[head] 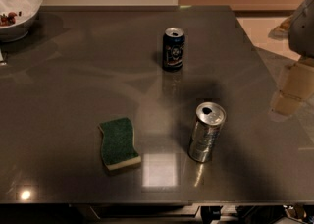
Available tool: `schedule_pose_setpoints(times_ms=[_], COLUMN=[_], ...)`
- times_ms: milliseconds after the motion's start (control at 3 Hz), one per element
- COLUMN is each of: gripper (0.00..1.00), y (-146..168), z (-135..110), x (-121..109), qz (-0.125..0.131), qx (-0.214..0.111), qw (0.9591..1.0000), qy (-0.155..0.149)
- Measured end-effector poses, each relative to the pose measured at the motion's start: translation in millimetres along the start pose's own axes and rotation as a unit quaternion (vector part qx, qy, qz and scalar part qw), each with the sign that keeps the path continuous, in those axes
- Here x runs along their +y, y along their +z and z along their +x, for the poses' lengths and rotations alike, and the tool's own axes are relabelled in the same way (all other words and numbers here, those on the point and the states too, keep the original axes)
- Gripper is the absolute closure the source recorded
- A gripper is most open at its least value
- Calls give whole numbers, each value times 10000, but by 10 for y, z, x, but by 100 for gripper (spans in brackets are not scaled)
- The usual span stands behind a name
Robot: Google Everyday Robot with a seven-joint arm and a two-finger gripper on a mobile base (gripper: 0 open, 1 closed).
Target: Move pepsi can near sponge
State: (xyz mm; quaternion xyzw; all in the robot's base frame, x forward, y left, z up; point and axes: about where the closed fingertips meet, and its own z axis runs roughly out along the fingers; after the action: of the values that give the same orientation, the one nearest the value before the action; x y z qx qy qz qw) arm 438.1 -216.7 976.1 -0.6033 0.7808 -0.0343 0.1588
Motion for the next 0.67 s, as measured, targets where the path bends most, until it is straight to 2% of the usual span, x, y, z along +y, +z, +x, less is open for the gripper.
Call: schedule_pose_setpoints(times_ms=[333, 667], gripper=[0, 0], y=[0, 22], z=[0, -42], x=[0, -110], qz=[0, 30], qx=[0, -81], qw=[10000, 10000], qy=[0, 14])
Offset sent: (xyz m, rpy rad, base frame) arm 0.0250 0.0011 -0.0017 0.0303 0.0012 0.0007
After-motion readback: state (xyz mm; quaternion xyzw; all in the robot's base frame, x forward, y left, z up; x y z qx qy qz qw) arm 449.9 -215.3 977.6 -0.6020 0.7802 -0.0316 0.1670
